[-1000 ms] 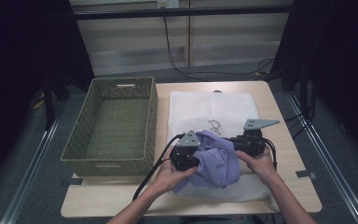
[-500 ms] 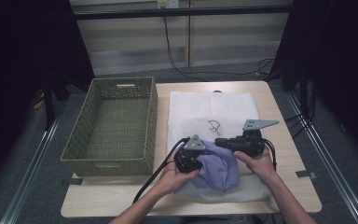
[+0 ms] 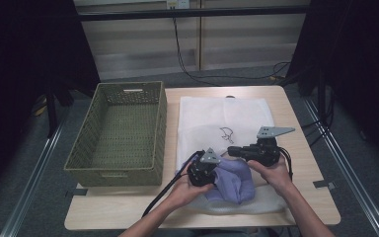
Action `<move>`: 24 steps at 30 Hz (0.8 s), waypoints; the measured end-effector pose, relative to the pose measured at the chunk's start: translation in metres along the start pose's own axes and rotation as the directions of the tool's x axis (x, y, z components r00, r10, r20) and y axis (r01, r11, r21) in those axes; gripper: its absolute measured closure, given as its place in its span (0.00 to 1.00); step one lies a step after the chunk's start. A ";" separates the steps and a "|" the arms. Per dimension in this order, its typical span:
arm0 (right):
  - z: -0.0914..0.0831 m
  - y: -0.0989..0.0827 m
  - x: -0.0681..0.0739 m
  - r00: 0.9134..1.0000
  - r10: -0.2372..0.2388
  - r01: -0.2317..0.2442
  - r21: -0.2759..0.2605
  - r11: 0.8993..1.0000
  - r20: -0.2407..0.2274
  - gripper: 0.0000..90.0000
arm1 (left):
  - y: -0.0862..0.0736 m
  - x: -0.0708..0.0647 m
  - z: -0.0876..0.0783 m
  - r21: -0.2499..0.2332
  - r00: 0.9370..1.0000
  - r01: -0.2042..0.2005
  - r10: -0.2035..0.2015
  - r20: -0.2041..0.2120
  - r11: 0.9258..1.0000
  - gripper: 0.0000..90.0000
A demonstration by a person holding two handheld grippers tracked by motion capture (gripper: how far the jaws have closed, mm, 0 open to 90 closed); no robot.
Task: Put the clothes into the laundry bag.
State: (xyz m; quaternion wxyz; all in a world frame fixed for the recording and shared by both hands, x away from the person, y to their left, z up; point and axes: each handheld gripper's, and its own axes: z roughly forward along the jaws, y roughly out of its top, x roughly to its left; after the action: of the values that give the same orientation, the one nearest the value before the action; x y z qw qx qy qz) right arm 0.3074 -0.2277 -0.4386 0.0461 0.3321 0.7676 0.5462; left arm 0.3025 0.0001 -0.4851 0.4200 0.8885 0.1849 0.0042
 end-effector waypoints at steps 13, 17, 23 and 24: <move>-0.001 0.001 0.000 1.000 0.001 -0.001 -0.005 1.000 0.003 0.98 | -0.006 -0.001 0.009 0.048 1.000 -0.002 0.003 -0.022 0.999 0.86; -0.001 0.001 0.000 1.000 0.002 -0.002 -0.005 1.000 0.004 0.98 | -0.004 0.000 0.006 0.036 1.000 0.004 -0.004 -0.002 0.999 0.77; -0.001 0.000 -0.002 1.000 0.010 -0.010 -0.006 1.000 0.003 0.98 | 0.001 -0.005 -0.010 0.022 1.000 0.019 -0.019 0.014 1.000 0.58; -0.001 -0.001 -0.002 1.000 0.009 -0.009 -0.006 1.000 0.003 0.98 | 0.001 -0.006 -0.012 0.016 1.000 0.018 -0.018 0.013 1.000 0.55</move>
State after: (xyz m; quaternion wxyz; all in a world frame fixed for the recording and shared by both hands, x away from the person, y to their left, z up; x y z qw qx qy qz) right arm 0.3080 -0.2298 -0.4391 0.0460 0.3361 0.7645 0.5481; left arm 0.2957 0.0066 -0.4755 0.4142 0.8901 0.1903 -0.0068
